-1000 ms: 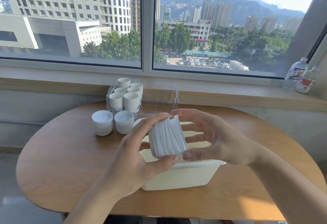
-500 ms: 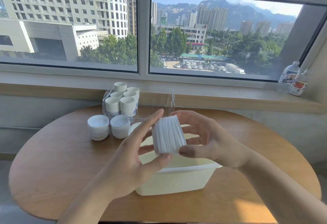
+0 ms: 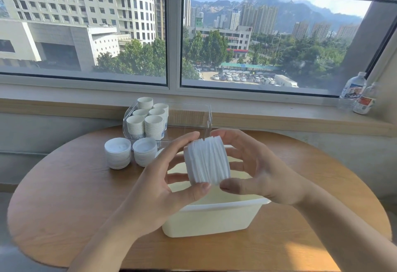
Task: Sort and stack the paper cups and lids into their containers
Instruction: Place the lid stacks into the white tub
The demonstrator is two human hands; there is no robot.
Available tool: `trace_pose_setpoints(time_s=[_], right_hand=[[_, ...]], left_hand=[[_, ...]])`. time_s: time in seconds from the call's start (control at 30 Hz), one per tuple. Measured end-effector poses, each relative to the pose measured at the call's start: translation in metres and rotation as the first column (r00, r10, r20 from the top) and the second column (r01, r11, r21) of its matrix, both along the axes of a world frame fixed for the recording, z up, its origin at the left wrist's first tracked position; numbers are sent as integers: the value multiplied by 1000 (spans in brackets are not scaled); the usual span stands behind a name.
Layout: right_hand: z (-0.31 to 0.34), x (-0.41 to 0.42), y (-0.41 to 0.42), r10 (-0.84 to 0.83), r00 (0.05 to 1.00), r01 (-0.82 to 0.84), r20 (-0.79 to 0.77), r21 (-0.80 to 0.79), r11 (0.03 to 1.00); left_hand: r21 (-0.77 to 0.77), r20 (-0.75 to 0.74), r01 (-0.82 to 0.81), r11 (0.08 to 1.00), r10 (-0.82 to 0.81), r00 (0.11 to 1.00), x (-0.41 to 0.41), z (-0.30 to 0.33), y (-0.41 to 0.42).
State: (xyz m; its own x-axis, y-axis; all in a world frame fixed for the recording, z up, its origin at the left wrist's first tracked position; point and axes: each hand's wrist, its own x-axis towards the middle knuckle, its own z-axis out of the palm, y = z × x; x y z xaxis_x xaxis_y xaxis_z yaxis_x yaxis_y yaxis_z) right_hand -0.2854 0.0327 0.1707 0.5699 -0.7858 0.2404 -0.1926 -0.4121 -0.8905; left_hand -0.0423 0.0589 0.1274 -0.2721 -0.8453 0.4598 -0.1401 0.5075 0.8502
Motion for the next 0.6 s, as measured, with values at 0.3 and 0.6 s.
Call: trace_pose_setpoints(time_s=[0.3, 0.6], right_hand=[[-2, 5, -2, 0, 1000, -1, 25, 38, 999], [-2, 16, -9, 0, 997, 0, -80, 6, 1000]], left_hand=[[-26, -16, -11, 1000, 11, 1000, 0, 0, -3], [-144, 158, -46, 988, 69, 985, 5, -7, -11]])
